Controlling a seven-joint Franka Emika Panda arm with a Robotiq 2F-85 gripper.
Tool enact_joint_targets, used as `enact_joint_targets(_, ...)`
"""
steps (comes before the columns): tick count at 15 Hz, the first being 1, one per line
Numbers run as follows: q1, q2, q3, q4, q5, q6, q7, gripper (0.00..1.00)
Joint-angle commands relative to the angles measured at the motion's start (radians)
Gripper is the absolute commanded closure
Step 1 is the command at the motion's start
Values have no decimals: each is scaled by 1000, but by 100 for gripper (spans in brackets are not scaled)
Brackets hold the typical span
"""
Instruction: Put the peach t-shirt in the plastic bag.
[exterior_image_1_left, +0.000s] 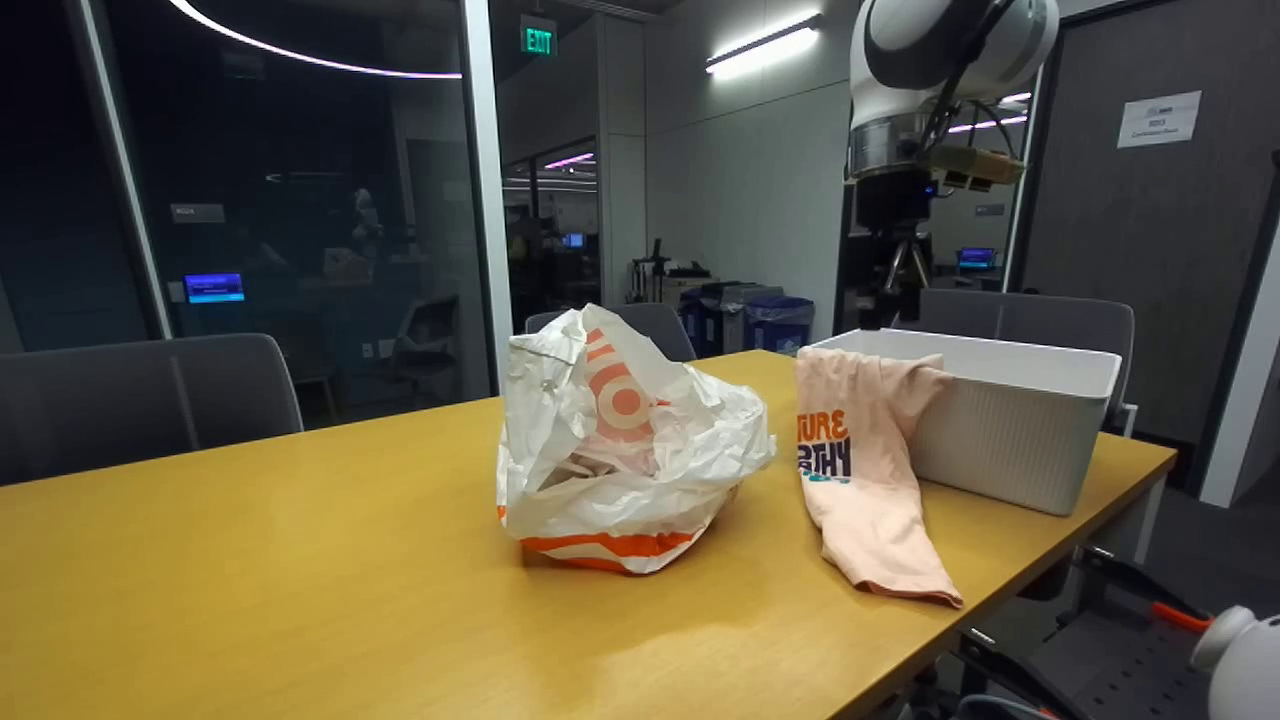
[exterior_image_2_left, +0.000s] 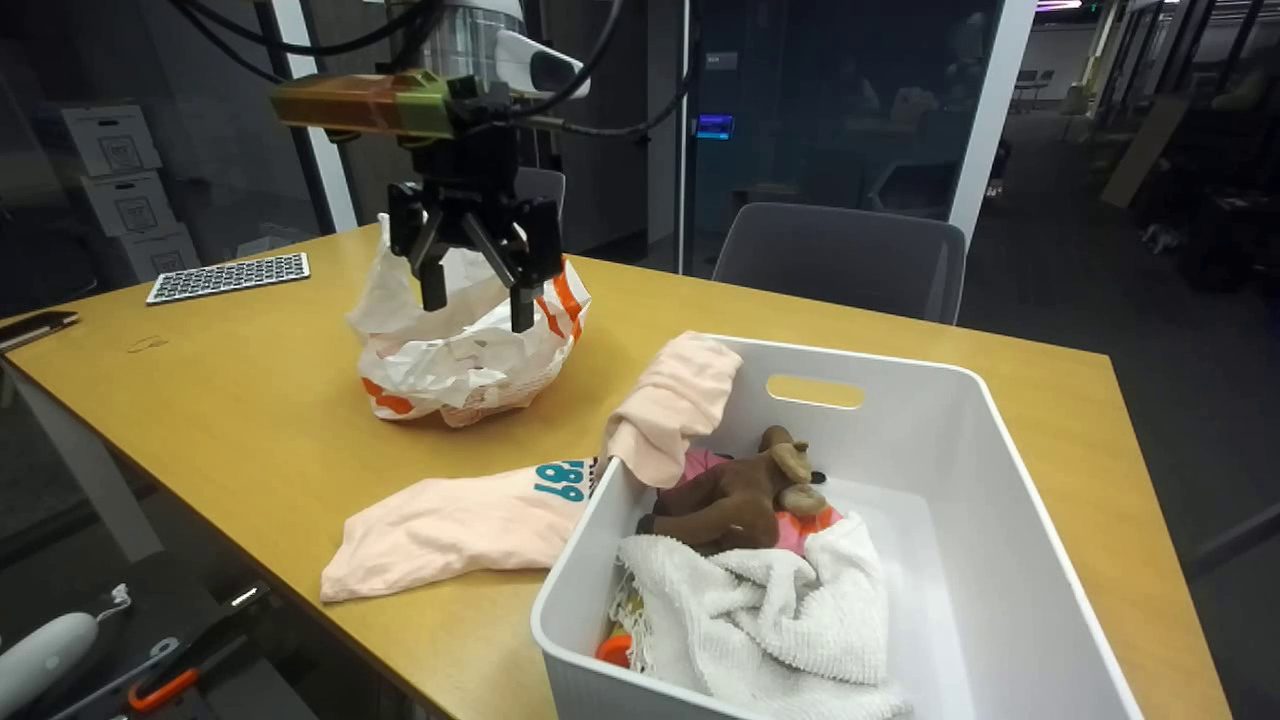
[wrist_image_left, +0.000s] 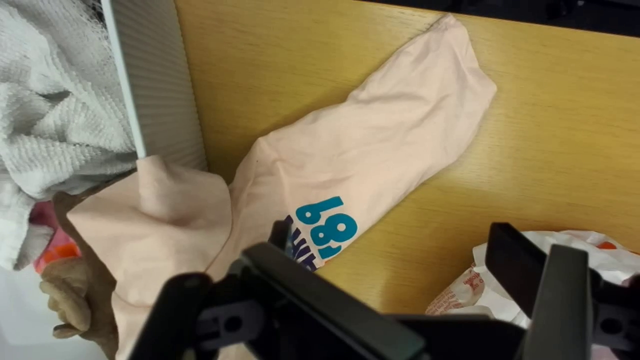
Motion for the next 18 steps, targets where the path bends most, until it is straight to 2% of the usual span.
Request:
enact_joint_targets(1,9,-61,16,-65,-18,40,-14,0)
enact_joint_targets(4,-3,-51,8,-61,18,-24,38,0)
enact_joint_targets(11,-87,93,-4,19,-2,6,304,0)
enact_joint_targets(12,-93,103,-6,30,-12,-8,306,0)
enact_joint_targets(13,-79,54,-4,-21,2,1,262,0)
enact_joint_targets(18,-91,102,-11,12,0,1,283,0)
